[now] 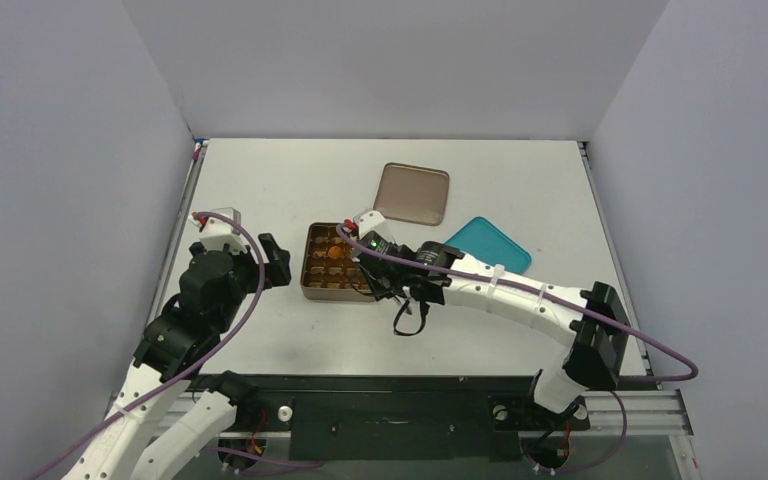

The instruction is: Pack the cookies

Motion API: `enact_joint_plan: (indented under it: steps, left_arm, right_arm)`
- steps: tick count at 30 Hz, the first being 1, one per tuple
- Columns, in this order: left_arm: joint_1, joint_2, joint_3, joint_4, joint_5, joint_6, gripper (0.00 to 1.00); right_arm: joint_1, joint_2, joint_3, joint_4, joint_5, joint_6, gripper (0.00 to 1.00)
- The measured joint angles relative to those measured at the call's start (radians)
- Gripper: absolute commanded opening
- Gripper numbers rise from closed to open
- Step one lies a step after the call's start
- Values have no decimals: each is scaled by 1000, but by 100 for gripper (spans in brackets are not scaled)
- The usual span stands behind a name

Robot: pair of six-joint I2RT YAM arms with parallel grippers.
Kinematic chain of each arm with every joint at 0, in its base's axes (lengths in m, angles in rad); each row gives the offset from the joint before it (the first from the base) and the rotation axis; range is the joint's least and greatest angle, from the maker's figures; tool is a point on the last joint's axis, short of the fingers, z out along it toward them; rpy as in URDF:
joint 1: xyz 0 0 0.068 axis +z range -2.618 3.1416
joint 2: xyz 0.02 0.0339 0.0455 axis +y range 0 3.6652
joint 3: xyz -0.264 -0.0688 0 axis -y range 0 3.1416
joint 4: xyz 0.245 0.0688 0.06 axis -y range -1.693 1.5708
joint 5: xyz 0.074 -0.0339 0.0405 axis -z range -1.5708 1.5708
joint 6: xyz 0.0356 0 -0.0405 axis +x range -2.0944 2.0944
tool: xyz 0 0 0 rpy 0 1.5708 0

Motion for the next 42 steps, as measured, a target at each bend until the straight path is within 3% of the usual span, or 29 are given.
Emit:
enact_joint_plan:
  steps: [20, 42]
  left_arm:
    - [0, 0, 0, 0, 0, 0, 97]
    - [0, 9, 0, 0, 0, 0, 97]
  right_arm:
    - [9, 122, 66, 2, -2, -20, 31]
    - [-18, 126, 66, 11, -2, 2, 39]
